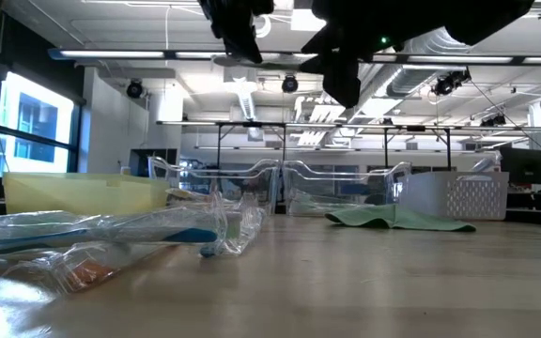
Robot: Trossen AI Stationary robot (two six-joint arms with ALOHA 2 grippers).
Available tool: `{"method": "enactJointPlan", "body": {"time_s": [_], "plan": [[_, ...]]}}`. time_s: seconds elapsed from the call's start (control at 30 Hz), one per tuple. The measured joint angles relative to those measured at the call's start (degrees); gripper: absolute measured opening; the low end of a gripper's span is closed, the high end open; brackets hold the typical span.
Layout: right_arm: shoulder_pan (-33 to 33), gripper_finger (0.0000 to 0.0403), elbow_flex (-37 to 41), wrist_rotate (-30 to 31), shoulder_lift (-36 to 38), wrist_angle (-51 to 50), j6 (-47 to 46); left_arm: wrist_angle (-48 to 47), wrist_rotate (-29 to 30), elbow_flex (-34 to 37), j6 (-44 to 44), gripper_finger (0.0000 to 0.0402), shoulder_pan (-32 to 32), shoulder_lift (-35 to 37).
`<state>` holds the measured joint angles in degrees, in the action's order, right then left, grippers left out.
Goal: Pick & Place Toothbrushes
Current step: Put the green toothbrush into the right transparent bin
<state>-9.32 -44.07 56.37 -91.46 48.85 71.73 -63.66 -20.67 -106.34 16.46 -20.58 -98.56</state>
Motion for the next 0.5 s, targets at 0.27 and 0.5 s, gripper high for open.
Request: {"method": "enactJointPlan", "body": {"time_s": [0.27, 0.5], "plan": [[3.02, 0.0165, 0.00, -3.49, 0.00, 1.05, -0.07, 0.04, -0.96, 0.00, -0.21, 0.0000, 2.34, 0.00], [3.45, 0.0102, 0.00, -4.25, 0.00, 0.93, -0.01, 0.04, -0.82, 0.00, -0.23, 0.0000, 2.62, 0.00]]}}
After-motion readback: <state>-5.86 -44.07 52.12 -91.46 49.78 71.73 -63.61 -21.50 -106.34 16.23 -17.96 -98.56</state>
